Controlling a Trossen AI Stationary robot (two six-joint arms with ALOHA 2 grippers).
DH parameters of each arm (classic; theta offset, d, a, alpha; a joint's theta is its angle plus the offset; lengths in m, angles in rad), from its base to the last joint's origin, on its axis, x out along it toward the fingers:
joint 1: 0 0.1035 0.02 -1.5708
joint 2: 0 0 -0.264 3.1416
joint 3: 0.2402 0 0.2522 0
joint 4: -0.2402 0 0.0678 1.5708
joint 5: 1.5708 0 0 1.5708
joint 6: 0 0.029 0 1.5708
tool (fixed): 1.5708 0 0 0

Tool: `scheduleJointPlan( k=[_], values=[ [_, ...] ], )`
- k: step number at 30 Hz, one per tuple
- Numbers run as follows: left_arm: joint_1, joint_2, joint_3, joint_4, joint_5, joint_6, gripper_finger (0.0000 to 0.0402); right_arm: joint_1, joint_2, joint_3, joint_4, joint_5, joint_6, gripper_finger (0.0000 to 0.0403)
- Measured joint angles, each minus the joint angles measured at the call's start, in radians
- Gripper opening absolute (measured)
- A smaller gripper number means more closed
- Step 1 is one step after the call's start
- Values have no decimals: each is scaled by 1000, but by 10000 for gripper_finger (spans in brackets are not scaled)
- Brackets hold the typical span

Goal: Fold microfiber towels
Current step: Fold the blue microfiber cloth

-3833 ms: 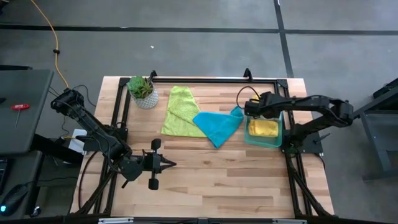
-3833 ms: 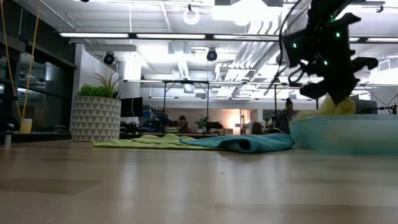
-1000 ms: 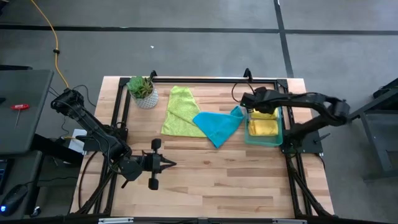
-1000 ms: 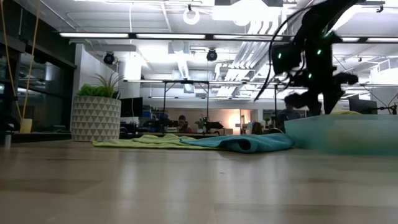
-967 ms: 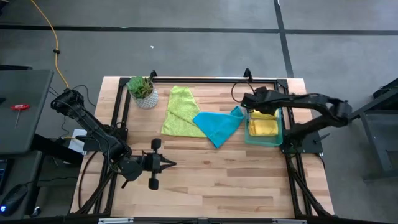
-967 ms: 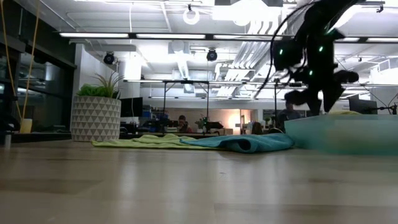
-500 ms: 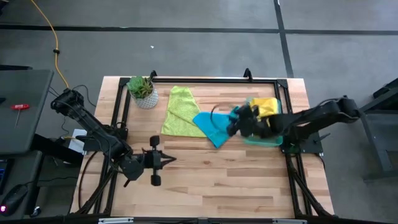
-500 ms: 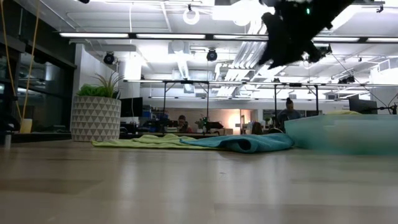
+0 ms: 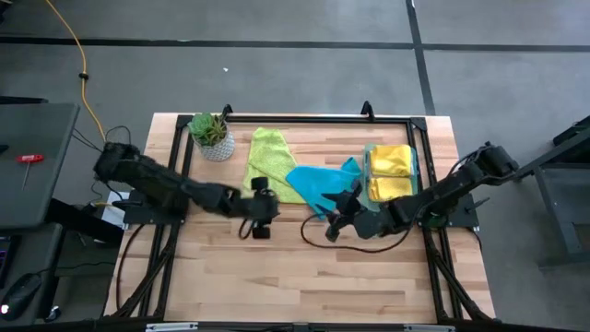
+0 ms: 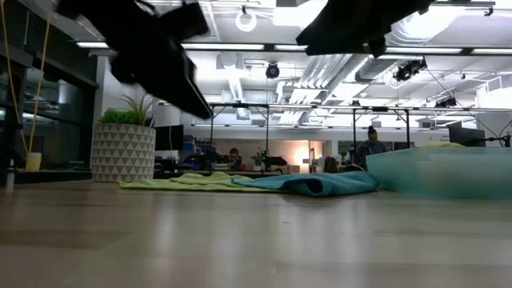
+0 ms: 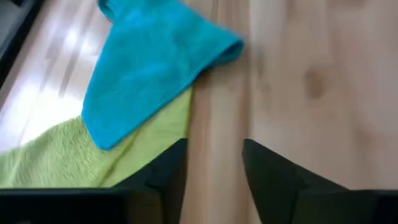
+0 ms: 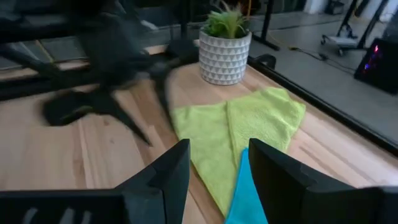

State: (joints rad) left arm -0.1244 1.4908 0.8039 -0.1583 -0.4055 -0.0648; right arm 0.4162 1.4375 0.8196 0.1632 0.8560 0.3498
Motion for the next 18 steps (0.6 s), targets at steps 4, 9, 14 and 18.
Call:
scheduleJointPlan(
  k=[4,9,14,18],
  values=[
    [132,95,38,-1,102,267,184,29,-10,0,-3,5,-29,157],
    [263,193,120,-26,112,472,195,50,-13,0,-2,6,-46,157],
    [408,275,235,-148,240,478,181,51,-13,0,-4,6,-55,157],
    [487,345,284,-196,380,443,162,51,-13,0,-1,6,-56,157]
  ],
)
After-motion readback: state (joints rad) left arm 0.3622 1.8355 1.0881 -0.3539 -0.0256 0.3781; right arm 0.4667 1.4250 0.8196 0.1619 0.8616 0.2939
